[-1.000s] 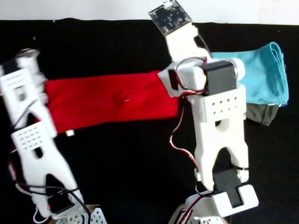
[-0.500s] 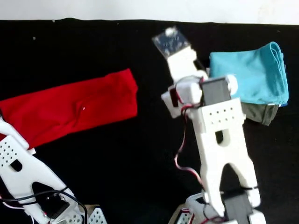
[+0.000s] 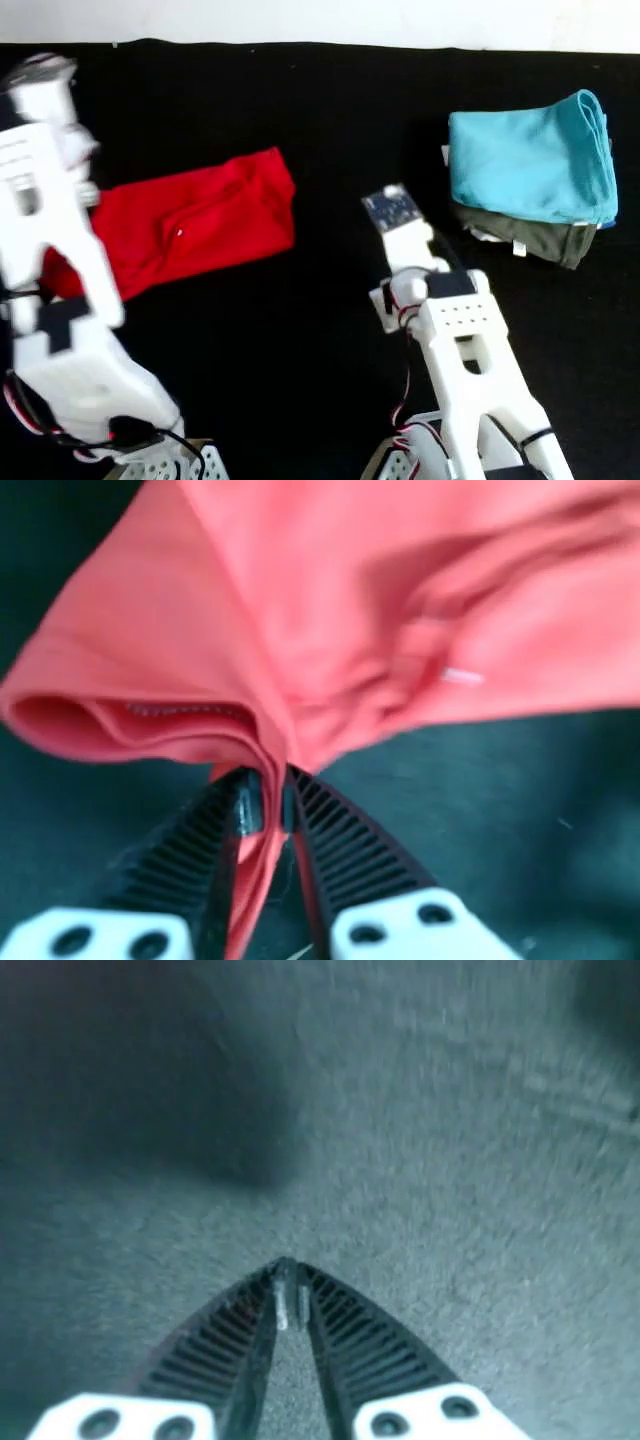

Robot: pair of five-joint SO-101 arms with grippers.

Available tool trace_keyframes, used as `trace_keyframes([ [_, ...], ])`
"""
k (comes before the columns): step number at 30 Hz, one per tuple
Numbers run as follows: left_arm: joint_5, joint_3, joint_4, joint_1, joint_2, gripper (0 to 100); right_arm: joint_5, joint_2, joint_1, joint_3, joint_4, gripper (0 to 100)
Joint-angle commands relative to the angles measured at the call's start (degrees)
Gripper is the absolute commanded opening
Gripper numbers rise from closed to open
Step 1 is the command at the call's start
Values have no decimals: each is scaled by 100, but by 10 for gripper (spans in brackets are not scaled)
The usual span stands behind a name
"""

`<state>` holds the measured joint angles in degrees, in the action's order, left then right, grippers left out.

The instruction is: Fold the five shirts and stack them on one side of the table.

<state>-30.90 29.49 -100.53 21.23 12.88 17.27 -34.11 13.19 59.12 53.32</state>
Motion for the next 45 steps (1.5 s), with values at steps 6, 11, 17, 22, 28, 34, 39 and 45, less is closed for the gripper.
trace_keyframes([
  [6,598,-57,536,-2044,-75,9,-53,-171,-558,927,-822,7],
  [11,580,-57,1495,-2360,558,9,-62,-171,-593,1631,-1719,7],
  [17,580,-57,2347,-2580,1112,9,-70,-295,-453,2316,-2387,7],
  [22,580,-57,3086,-2730,1358,9,-70,-382,-444,2352,-2396,7],
  [28,598,-57,3455,-2809,1710,28,-70,-391,-444,2352,-2396,7],
  [34,1204,136,3305,-2765,1393,157,-70,-391,-444,2352,-2396,7],
  [39,1556,611,2470,-2501,901,142,-70,-391,-435,2352,-2396,7],
  [45,1547,488,1846,-2624,1596,31,-70,-391,-435,2352,-2396,7],
])
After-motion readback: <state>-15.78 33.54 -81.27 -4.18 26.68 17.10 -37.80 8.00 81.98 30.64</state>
